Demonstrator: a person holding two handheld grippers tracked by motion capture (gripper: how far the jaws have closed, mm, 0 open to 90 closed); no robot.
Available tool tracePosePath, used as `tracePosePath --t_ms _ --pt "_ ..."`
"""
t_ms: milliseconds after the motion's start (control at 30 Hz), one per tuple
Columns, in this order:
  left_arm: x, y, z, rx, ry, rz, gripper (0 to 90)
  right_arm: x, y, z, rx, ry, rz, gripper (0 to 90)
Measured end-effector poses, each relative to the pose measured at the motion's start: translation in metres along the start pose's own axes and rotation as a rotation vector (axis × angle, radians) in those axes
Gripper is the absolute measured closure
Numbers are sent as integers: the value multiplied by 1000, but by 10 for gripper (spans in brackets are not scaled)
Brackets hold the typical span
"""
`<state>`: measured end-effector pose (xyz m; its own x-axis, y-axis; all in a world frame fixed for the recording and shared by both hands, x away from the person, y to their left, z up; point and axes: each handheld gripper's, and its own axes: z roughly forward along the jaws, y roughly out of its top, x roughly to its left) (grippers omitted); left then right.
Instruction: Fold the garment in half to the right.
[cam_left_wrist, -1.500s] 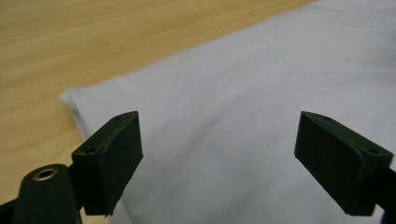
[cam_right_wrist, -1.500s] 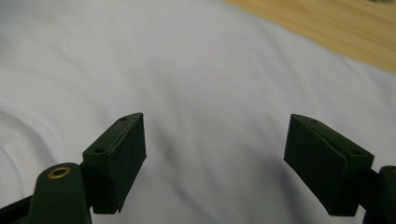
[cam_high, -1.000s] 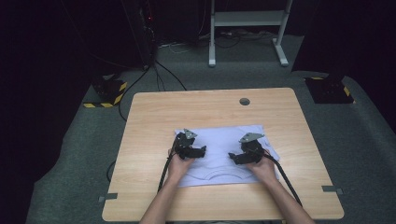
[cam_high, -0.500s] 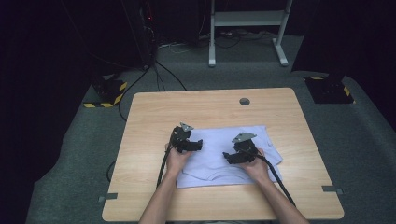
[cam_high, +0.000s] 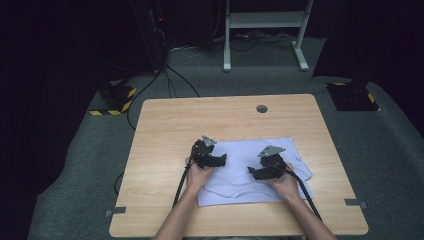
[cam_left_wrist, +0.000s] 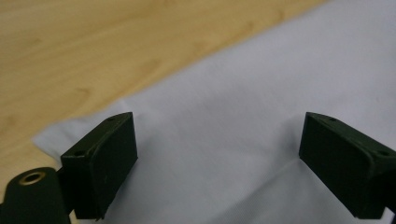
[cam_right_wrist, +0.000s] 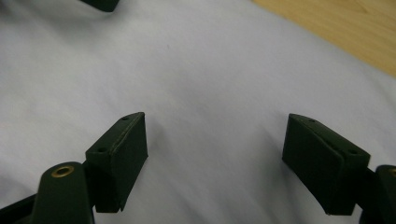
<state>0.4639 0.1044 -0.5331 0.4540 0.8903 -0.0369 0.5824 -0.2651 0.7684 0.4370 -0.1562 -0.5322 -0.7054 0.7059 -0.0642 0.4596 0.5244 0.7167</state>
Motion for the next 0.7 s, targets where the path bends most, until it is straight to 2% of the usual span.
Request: tracePosePath --t_ms 67,167,233,300,367,467,500,600,667,700 --pt "7 4 1 -8 19 -20 115 3 5 1 -22 15 12 219" --pt "17 5 8 37 29 -36 109 13 17 8 -59 34 5 224" --pt "20 2 11 43 12 -38 112 18 21 16 -45 39 -7 223" --pt "17 0 12 35 17 -25 122 22 20 23 -8 31 -27 218" --pt "14 -1 12 29 30 -19 135 19 15 23 -18 51 0 221" --pt "9 -1 12 29 20 -16 150 12 9 16 -15 43 8 221" --pt "1 -1 13 31 10 -8 151 5 0 7 -5 30 21 221" --pt "-9 1 13 42 -6 0 156 1 -6 0 -3 18 31 219" --pt "-9 4 12 40 -18 7 155 0 -6 -2 8 6 35 216" --pt "-7 6 11 33 -5 1 132 1 -3 -3 -7 4 31 216"
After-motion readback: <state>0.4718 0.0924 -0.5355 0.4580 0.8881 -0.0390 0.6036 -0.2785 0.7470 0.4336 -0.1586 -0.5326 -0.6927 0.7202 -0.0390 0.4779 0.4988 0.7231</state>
